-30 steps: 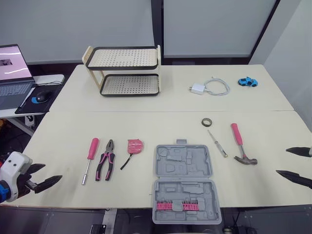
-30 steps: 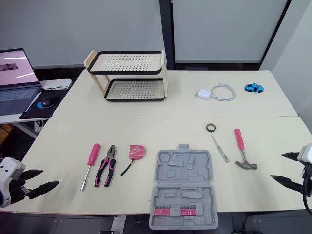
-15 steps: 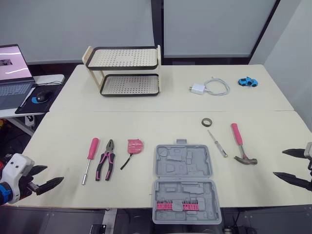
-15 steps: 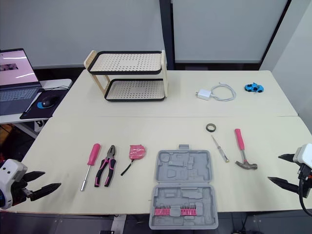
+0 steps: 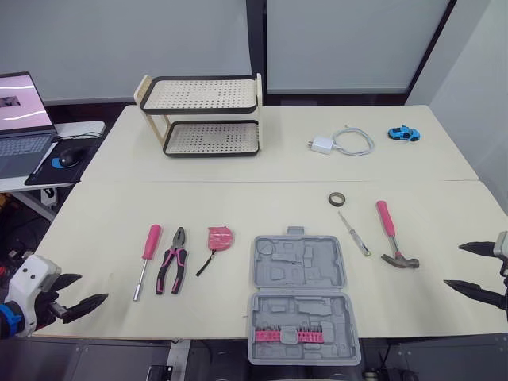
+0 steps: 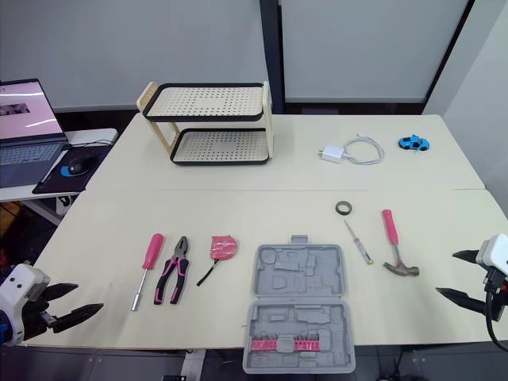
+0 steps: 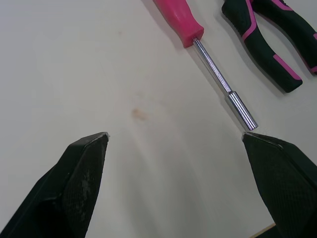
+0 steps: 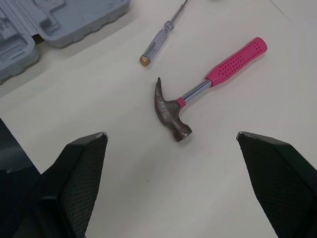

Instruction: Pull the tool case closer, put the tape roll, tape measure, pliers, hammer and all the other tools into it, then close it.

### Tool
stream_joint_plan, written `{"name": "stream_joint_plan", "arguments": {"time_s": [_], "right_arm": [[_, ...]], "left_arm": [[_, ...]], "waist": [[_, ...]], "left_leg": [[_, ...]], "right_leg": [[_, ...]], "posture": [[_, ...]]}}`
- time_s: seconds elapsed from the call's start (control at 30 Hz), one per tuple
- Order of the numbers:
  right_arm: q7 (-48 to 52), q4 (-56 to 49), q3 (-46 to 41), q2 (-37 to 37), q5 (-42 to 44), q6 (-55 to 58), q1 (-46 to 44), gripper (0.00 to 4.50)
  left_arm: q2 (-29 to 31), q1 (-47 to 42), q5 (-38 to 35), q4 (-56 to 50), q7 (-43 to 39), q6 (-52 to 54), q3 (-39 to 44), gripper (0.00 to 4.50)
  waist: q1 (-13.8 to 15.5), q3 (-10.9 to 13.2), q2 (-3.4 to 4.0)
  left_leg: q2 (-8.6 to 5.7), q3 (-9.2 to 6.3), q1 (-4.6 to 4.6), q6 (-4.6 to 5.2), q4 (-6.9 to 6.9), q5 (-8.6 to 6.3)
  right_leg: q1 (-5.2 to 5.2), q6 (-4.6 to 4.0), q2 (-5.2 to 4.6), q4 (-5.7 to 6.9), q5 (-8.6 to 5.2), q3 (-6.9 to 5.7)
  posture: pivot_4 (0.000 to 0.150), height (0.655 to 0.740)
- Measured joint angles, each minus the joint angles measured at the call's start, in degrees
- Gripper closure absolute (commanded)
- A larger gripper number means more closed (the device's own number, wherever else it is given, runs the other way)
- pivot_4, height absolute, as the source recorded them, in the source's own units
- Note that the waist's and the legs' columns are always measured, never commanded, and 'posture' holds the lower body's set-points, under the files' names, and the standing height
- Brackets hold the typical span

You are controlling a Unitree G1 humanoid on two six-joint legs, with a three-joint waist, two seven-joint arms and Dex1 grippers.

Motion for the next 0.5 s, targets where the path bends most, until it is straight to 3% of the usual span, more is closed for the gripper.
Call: {"name": "stream_joint_plan", "arguments": {"time_s": [0.5], "right_arm": [[-0.93, -3.33, 2.84, -0.38, 1.02, 2.21, -4.95, 0.02]], "left_arm": [[-1.66, 1.92, -2.82, -9.12, 0.83, 2.81, 0.46, 0.0]], "waist": [[0.01, 0.0, 0.0]], "left_leg": [[0.0, -0.01, -0.01, 0.0, 0.01, 0.0]], "right_leg": [[0.01, 0.0, 0.0, -0.01, 0.0, 0.0]], "posture": [[0.15, 0.74]]}}
